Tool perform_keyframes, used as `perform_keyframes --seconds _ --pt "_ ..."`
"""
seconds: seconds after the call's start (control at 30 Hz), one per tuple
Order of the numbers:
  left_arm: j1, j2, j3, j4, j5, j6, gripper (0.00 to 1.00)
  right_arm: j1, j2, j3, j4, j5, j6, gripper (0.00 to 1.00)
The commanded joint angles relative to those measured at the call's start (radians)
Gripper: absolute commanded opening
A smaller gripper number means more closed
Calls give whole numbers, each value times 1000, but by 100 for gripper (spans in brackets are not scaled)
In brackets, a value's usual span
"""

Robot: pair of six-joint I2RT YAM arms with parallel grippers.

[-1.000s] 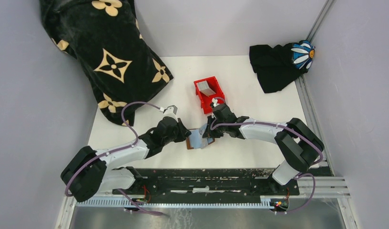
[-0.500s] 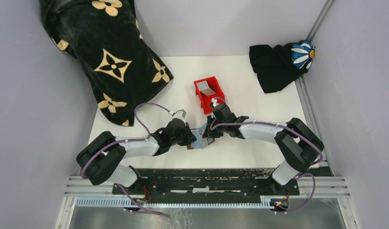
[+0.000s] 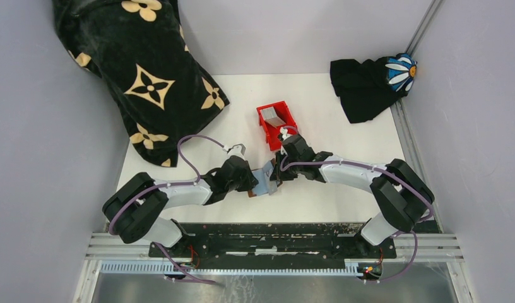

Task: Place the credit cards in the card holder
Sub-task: Open the card holder at the center of the board.

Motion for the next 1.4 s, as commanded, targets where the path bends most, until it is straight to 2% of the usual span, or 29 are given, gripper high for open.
perform_keyframes --seconds 0.0,0.2,0.6,1.1,1.3,1.37 --pt "-4 -6 29 -36 -50 16 16 -25 -40 38 1 19 -31 1" --pt "-4 18 38 -45 -47 24 16 -51 -32 47 3 -4 -47 1" --pt "-3 36 77 -134 -79 83 16 -116 69 109 34 -147 -91 1" --pt "-1 1 93 -220 -151 124 17 -153 159 113 149 -294 -12 1" --pt "0 -33 94 -253 -185 124 20 -163 172 114 169 -309 14 1" --pt "-1 -55 92 -264 -200 118 27 -166 187 115 171 -314 20 1"
